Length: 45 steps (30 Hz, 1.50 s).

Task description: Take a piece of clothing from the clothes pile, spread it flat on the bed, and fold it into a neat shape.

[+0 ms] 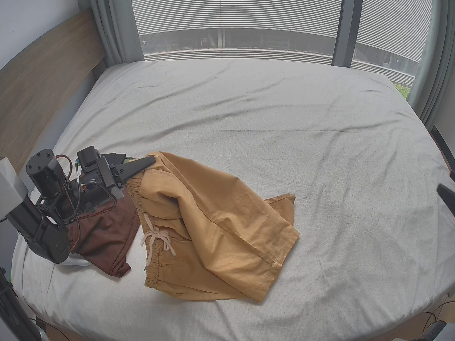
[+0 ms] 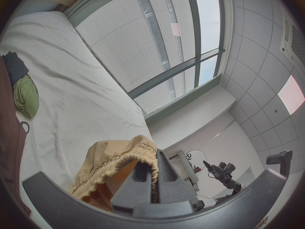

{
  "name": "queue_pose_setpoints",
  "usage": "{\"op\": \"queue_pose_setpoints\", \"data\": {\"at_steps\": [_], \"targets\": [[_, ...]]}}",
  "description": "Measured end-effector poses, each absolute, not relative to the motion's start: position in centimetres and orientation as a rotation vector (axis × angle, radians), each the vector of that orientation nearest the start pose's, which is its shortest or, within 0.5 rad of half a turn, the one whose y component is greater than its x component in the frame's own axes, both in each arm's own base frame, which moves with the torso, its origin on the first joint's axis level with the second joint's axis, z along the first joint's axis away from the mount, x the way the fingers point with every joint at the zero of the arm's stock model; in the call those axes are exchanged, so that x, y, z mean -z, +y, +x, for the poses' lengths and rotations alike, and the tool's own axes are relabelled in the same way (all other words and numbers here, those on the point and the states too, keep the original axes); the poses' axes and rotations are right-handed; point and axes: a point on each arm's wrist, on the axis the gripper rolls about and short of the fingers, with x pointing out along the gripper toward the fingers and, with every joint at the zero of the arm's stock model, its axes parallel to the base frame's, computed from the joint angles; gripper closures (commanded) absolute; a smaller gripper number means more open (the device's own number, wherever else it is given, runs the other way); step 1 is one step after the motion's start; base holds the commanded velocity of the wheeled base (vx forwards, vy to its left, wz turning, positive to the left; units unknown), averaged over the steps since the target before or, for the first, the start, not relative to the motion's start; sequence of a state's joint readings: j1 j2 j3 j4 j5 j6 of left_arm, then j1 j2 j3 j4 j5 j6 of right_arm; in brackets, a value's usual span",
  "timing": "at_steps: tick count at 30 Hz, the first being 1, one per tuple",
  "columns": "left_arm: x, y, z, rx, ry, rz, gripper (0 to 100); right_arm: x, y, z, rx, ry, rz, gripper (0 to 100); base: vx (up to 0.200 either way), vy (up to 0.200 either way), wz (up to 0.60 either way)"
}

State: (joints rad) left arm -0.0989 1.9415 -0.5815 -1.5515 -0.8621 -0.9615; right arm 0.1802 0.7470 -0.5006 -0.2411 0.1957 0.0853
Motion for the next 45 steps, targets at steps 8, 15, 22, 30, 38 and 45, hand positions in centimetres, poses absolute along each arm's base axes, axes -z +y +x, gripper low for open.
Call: {"op": "queue_pose_setpoints", "data": {"at_steps": [8, 15, 22, 30, 38, 45], "targets": [[-14.6, -4.8, 30.6, 0.967, 0.277, -0.804, 100, -25.1, 4.3, 12.6, -0.542, 0.047, 0.239, 0, 0.0, 0.0, 0.0], [-14.8, -4.7, 30.6, 0.965, 0.269, -0.799, 100, -22.9, 6.1, 16.5, -0.614, 0.112, 0.301, 0, 0.0, 0.0, 0.0], [-14.7, -4.6, 30.6, 0.962, 0.268, -0.797, 100, -20.4, 7.5, 19.0, -0.636, 0.264, 0.436, 0, 0.0, 0.0, 0.0], [-14.5, -4.5, 30.7, 0.956, 0.271, -0.799, 100, -18.1, 8.4, 21.1, -0.65, 0.355, 0.469, 0, 0.0, 0.0, 0.0], [-14.2, -4.5, 30.9, 0.95, 0.277, -0.802, 100, -15.7, 9.2, 23.0, -0.653, 0.348, 0.545, 0, 0.0, 0.0, 0.0], [-14.0, -4.4, 31.0, 0.943, 0.285, -0.808, 100, -12.3, 9.8, 24.6, -0.634, 0.423, 0.568, 0, 0.0, 0.0, 0.0]]}}
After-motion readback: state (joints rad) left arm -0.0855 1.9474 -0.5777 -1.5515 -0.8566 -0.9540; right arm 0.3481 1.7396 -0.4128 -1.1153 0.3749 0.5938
